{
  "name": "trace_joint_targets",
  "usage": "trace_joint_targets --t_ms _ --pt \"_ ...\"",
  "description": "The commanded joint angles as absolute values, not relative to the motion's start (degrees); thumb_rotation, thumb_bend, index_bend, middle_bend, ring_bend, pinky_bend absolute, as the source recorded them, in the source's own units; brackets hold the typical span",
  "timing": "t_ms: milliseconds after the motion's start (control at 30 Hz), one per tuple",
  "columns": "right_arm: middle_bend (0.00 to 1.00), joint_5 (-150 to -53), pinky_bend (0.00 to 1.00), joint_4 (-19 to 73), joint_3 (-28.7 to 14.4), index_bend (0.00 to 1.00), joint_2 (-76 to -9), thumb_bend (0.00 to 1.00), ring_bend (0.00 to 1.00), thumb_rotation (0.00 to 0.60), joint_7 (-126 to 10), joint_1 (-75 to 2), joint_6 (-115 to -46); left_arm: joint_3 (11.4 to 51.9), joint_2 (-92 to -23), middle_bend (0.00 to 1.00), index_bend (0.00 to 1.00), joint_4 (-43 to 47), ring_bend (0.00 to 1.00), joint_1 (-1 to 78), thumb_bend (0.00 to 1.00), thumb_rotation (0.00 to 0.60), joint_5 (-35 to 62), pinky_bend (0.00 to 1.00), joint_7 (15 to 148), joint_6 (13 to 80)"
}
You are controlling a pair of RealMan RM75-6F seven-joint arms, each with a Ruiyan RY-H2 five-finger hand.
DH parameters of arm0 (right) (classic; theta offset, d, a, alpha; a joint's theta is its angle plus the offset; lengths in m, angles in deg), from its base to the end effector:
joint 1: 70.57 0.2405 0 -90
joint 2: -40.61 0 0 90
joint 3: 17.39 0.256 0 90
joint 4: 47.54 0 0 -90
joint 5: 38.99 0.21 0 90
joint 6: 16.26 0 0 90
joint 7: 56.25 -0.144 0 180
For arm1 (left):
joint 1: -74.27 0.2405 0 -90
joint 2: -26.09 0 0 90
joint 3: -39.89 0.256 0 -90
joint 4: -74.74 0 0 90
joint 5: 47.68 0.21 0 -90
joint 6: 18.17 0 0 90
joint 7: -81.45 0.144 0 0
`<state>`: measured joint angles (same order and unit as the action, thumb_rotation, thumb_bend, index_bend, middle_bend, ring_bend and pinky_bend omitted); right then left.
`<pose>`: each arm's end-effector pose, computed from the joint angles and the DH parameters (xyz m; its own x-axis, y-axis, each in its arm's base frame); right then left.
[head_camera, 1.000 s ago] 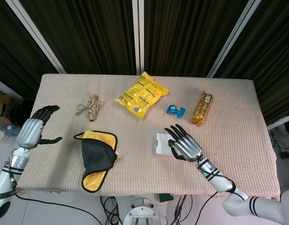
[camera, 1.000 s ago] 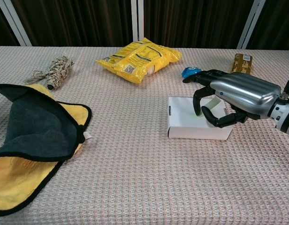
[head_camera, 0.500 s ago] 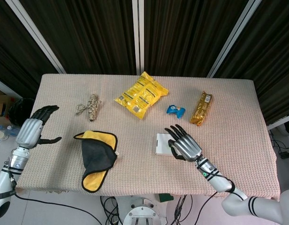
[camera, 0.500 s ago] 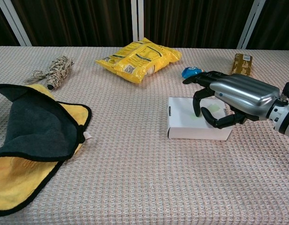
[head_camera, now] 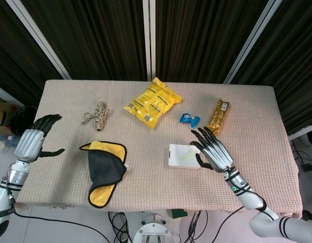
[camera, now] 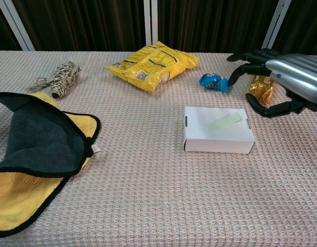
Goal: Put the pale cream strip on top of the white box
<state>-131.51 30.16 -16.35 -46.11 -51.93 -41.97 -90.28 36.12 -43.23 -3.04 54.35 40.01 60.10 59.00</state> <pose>-0.2097 -0.2769 0.0156 0.4218 -0.0596 0.9047 -0.7962 -0.5018 0.3382 -0.2970 0.2730 0.1399 0.2171 0.0575 0.9744 0.9526 -0.2302 -0.1987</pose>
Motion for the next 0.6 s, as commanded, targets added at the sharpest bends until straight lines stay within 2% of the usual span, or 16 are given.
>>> trace_joint_targets --t_ms 33,133,200,267,333,400,600 --pt "0.0 -126.6 0.0 31.2 -15.4 0.09 -41.0 0.36 0.0 0.447 -50.2 -46.2 -92.6 37.2 -42.2 0.12 0.13 -4.4 0.09 56.4 0.0 0.6 40.5 0.14 65.4 61.4" --pt "0.0 -120.5 0.0 32.8 -14.6 0.0 -36.5 0.2 0.0 0.416 -48.0 -49.8 -93.0 38.7 -41.6 0.12 0.13 -5.5 0.09 59.4 0.0 0.6 40.2 0.13 73.5 64.0" --pt "0.0 -116.9 0.0 33.7 -14.2 0.0 -34.0 0.17 0.0 0.379 -47.3 -52.1 -93.3 40.1 -40.9 0.12 0.13 -7.0 0.08 61.8 0.0 0.589 38.7 0.13 78.1 64.6" --pt "0.0 -114.9 0.0 34.2 -14.2 0.0 -32.3 0.15 0.0 0.361 -47.5 -54.0 -93.9 41.2 -39.8 0.11 0.12 -9.1 0.06 64.0 0.0 0.523 36.7 0.12 81.1 64.6" --pt "0.0 -113.9 0.0 34.3 -14.3 0.0 -31.4 0.15 0.0 0.352 -48.1 -55.2 -94.3 41.9 -39.0 0.1 0.11 -10.4 0.04 65.7 0.0 0.421 35.4 0.11 82.3 65.1" --pt "0.0 -113.6 0.0 33.9 -14.5 0.0 -30.8 0.14 0.0 0.351 -48.5 -56.2 -94.5 42.3 -38.5 0.1 0.1 -11.1 0.04 67.5 0.0 0.374 34.7 0.11 82.8 66.3" --pt "0.0 -114.1 0.0 32.1 -14.8 0.0 -31.2 0.14 0.0 0.347 -48.9 -57.7 -94.8 41.7 -40.3 0.1 0.1 -8.3 0.03 70.5 0.0 0.348 35.8 0.11 83.4 71.6"
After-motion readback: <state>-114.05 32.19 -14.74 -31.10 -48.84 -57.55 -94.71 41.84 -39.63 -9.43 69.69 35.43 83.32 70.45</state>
